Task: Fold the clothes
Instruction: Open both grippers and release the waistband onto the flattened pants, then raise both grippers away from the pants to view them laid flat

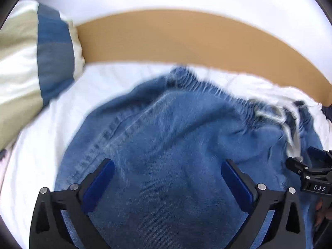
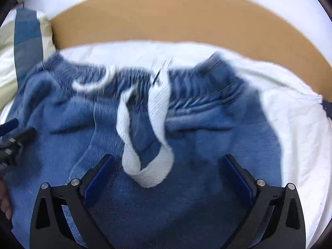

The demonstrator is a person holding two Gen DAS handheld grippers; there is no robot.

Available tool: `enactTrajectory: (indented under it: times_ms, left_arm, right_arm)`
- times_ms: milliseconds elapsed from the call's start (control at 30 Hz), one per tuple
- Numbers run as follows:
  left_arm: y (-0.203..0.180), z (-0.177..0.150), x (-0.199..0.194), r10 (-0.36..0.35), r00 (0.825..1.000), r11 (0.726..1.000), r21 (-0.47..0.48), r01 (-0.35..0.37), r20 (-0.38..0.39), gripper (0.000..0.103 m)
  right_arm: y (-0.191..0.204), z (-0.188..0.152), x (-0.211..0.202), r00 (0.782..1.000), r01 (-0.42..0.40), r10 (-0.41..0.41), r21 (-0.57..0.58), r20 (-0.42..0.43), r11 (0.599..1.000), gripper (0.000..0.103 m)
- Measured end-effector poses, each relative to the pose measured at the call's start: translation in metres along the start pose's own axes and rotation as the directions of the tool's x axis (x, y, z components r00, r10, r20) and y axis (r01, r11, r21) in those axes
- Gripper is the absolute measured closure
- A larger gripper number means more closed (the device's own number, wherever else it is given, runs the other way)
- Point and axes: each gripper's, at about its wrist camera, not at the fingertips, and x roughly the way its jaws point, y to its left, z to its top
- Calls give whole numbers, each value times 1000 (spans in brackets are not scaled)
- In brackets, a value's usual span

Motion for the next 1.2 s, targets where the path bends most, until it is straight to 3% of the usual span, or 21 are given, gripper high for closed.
enactTrajectory:
  times_ms: [33, 67, 200, 300, 433, 533, 967, 1033, 1100, 1200]
  left_arm:
    - [2, -1, 15, -2, 996, 1000, -2, 2, -90, 0]
    - [0, -2, 16, 11, 995, 1000, 16, -10, -98, 0]
    - [-2, -5, 20, 16, 995, 999, 41, -12, -102, 1]
    - [11, -6, 7, 18, 1000, 1000, -14, -18, -19, 4]
    - [17, -7, 21, 20, 997, 999, -27, -22, -73, 3]
    - [17, -8, 28, 22, 995, 1000, -15, -24, -96, 0]
    - [25, -6, 48, 41, 993, 999, 10, -40, -115, 0]
    - [22, -7, 47, 41, 993, 999, 11, -40, -115, 0]
    - [-15, -7, 32, 43, 993, 999, 13, -42, -114, 0]
    - [-13, -5, 0, 41, 993, 999, 12, -40, -112, 0]
  right_arm:
    - [0, 2, 5, 1000, -7, 7, 4, -19, 1000, 0]
    - [1, 3, 15, 998, -7, 8, 3, -69, 1000, 0]
    - [6, 7, 21, 997, -7, 7, -1, -83, 1000, 0]
    - [9, 11, 19, 999, 0, 0, -3, -52, 1000, 0]
    - [15, 16, 8, 1000, -2, 2, -9, 29, 1000, 0]
    - [22, 20, 30, 997, -10, 8, -35, -73, 999, 0]
    - [35, 5, 17, 994, 0, -1, -13, -105, 1000, 0]
    - [37, 1, 13, 994, -1, 0, -11, -109, 1000, 0]
    - [40, -3, 9, 994, -2, 1, -8, -113, 1000, 0]
    - [44, -9, 3, 993, -4, 3, -4, -119, 1000, 0]
